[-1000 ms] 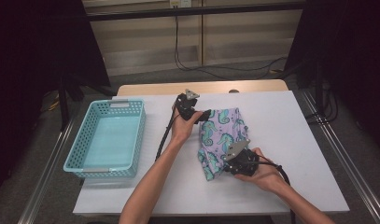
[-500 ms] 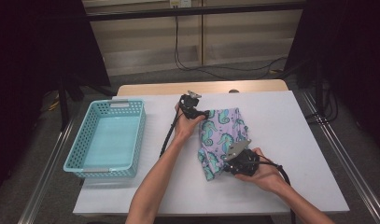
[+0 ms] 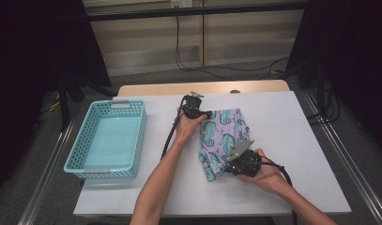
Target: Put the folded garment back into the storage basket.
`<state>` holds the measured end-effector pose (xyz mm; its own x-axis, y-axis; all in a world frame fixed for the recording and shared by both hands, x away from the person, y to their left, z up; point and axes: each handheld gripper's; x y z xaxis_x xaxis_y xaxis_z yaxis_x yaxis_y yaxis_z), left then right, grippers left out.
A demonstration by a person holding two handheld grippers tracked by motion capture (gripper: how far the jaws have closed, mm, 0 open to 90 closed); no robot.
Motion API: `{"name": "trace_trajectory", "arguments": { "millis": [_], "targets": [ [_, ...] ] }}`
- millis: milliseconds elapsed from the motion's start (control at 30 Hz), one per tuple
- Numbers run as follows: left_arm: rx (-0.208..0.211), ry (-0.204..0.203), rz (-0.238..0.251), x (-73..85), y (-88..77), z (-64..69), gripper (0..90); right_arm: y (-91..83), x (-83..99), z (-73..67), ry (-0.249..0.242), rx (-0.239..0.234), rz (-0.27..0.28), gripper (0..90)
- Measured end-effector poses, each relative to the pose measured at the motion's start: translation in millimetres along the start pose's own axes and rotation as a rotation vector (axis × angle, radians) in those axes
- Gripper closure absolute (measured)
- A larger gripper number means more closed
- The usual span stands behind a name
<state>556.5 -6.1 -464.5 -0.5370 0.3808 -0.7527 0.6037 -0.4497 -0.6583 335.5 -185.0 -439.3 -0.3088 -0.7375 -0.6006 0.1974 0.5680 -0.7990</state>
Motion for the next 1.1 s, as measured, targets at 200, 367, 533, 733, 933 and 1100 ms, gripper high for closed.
{"name": "trace_trajectory", "arguments": {
  "millis": [200,367,533,733,933,1100],
  "targets": [
    [0.011,-0.017,0.013,2.8,-1.9,1.9,49.4,-0.3,0.8,0.2,0.006,0.000,0.003,81.2],
    [0.058,-0.063,0.023,4.1,-2.4,7.0,70.4,0.0,1.8,0.8,0.003,0.001,0.021,81.5],
    [0.061,-0.087,0.019,4.3,-2.9,8.0,77.5,-0.8,1.1,-0.6,0.014,0.004,0.013,82.3],
    [0.054,-0.068,0.032,3.8,-6.0,10.1,80.4,-1.7,2.9,1.8,0.027,-0.005,0.038,83.1],
    [0.051,-0.078,0.033,1.2,-10.0,8.8,80.7,-6.0,6.4,3.8,0.057,-0.024,0.088,83.3],
    [0.037,-0.070,0.056,-6.4,-16.6,14.5,81.2,-13.9,6.3,4.4,0.080,-0.023,0.136,83.4]
  ]
}}
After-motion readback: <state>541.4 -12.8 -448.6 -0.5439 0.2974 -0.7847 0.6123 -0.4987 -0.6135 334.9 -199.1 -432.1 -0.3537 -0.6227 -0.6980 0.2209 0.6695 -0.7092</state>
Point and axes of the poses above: each handheld gripper's, and its own axes: y roughly forward along the jaws, x roughly out of its underside, z roughly to its right, and after that the axes turned 7 degrees about -x, right-handed
